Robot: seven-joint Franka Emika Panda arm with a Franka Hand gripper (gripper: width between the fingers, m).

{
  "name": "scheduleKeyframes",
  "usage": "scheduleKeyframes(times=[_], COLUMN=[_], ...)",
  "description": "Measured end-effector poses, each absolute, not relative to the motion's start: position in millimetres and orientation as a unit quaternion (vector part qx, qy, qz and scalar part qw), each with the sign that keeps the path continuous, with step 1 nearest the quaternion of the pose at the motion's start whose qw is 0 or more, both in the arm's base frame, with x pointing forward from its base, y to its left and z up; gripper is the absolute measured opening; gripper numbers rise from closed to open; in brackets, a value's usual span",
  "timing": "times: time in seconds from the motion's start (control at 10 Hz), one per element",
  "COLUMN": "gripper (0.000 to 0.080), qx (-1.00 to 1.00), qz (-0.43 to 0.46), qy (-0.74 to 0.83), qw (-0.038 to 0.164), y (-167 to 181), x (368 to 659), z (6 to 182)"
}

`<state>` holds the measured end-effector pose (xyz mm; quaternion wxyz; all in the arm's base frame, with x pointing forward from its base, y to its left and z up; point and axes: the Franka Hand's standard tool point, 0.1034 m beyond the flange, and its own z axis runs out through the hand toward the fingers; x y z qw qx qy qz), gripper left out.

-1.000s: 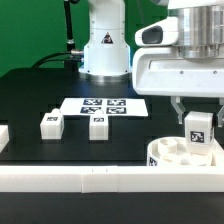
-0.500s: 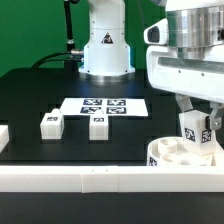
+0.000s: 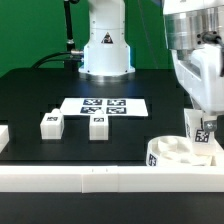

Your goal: Assemble stool

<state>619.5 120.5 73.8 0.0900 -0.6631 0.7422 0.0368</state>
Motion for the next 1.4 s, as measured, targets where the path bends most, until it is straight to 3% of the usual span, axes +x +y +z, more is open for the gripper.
scheduleKeyframes(times=[0.3,0.4,0.5,0.6,1.0,1.3,1.4], gripper=[0.0343,0.0564,0.0564,0.0632,0.0649,0.0649,0.0649], qx=[-0.653,-0.673,-0.672,-0.695,-0.824,-0.901,-0.935], qz=[0.042,0.040,0.041,0.037,0.035,0.015,0.006], qy=[0.751,0.732,0.733,0.711,0.556,0.419,0.343], qw=[0.093,0.094,0.096,0.101,0.109,0.112,0.096], y=[121,121,121,120,129,128,134], x=[619,619,619,622,625,625,624], z=[73.2,72.9,73.5,81.6,112.7,110.6,110.0])
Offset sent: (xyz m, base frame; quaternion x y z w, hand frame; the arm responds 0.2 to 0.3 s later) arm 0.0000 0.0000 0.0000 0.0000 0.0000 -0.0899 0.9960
